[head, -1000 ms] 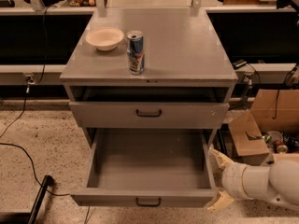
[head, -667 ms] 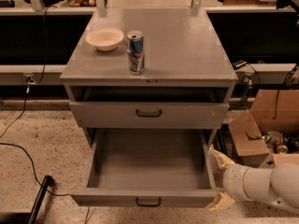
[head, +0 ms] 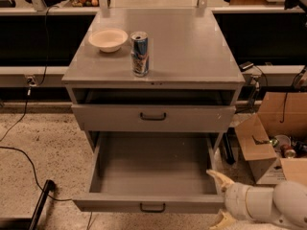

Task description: Close middle drawer

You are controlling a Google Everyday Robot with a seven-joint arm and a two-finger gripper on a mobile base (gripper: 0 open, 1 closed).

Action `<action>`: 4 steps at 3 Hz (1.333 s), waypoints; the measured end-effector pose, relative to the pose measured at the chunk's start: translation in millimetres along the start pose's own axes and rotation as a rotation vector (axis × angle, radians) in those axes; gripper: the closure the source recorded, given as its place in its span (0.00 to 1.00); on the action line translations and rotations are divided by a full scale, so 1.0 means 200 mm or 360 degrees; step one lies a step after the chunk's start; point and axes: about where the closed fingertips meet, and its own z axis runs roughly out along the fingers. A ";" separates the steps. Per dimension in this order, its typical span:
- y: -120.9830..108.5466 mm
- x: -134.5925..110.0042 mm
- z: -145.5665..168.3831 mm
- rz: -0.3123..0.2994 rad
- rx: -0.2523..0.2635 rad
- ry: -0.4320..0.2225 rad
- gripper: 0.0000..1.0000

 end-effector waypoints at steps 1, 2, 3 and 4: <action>0.18 0.08 0.08 -0.0065 -0.0055 -0.0015 0.36; 0.18 0.08 0.09 -0.0064 -0.0057 -0.0019 0.59; 0.18 0.07 0.09 -0.0065 -0.0060 -0.0022 0.82; 0.28 0.14 0.26 -0.0021 -0.0122 0.0028 1.00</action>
Offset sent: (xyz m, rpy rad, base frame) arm -0.0214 0.0015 -0.0300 -0.0094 0.0004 0.0454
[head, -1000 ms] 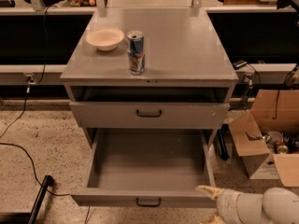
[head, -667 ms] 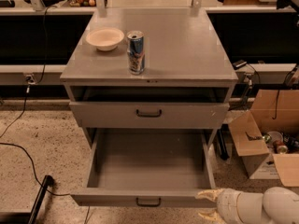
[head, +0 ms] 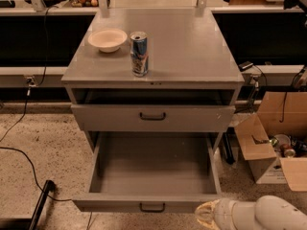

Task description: Close middle drawer

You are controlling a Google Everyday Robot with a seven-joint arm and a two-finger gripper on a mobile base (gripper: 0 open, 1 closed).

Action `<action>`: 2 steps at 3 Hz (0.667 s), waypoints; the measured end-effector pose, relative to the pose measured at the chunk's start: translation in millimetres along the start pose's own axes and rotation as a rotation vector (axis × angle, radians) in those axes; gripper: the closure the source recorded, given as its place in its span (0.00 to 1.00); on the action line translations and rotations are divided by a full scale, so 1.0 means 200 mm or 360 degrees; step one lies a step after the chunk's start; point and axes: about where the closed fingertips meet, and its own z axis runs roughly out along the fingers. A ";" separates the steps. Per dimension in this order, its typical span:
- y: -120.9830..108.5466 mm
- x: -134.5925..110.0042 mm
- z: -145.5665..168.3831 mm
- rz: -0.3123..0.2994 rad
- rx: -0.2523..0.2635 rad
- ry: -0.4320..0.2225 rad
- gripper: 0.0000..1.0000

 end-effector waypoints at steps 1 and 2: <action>0.09 0.15 0.17 0.0088 0.0013 0.0081 1.00; 0.12 0.23 0.26 0.0143 0.0032 0.0120 1.00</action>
Offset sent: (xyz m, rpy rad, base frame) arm 0.0020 -0.0110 -0.1046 -0.0557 0.0571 -0.1563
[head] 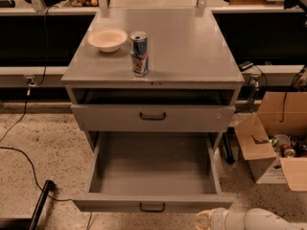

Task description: Close middle drawer

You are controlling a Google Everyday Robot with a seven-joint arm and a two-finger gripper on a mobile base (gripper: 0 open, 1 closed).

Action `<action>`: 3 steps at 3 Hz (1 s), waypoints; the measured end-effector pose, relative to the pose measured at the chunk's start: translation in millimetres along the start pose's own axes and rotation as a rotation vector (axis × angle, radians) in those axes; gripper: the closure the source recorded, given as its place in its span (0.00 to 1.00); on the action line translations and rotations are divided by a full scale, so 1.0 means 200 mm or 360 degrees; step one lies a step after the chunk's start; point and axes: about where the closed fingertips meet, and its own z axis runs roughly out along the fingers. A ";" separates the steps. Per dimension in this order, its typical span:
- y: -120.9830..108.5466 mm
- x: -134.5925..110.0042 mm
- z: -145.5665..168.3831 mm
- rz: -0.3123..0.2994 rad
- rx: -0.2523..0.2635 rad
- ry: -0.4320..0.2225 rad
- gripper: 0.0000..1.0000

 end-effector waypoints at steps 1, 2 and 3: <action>-0.03 0.05 0.05 0.0044 0.0024 0.0005 1.00; -0.10 0.08 0.10 0.0067 0.0045 -0.0020 1.00; -0.22 0.07 0.15 0.0054 0.0066 -0.0045 1.00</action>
Offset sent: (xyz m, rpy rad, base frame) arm 0.0493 -0.0140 -0.0223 0.0471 -0.0160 -0.0680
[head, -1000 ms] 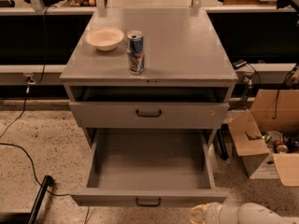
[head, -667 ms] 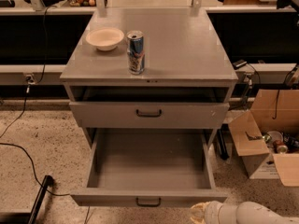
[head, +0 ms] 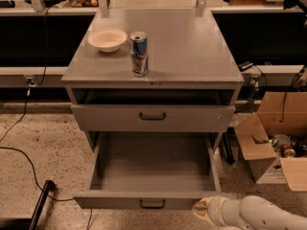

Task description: Close middle drawer

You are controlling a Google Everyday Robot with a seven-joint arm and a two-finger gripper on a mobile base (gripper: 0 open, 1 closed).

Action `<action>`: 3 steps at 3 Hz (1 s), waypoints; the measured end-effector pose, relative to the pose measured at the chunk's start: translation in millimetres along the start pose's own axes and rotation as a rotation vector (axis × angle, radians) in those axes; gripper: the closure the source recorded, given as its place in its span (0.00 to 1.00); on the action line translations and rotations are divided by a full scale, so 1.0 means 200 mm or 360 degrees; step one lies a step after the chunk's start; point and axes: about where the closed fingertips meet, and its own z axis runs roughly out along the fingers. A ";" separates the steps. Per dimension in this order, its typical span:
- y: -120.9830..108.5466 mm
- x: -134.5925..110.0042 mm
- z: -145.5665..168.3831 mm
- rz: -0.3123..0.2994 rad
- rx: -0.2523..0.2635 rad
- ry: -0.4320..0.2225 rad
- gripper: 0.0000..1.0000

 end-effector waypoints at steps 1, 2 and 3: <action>-0.12 -0.02 0.06 -0.0013 0.0031 -0.0011 1.00; -0.24 -0.04 0.12 -0.0035 0.0058 -0.0017 1.00; -0.53 -0.08 0.19 -0.0106 0.0090 -0.0089 1.00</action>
Offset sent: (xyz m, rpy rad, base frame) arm 0.0888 0.0115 0.0062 -0.0048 -0.0745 -0.0052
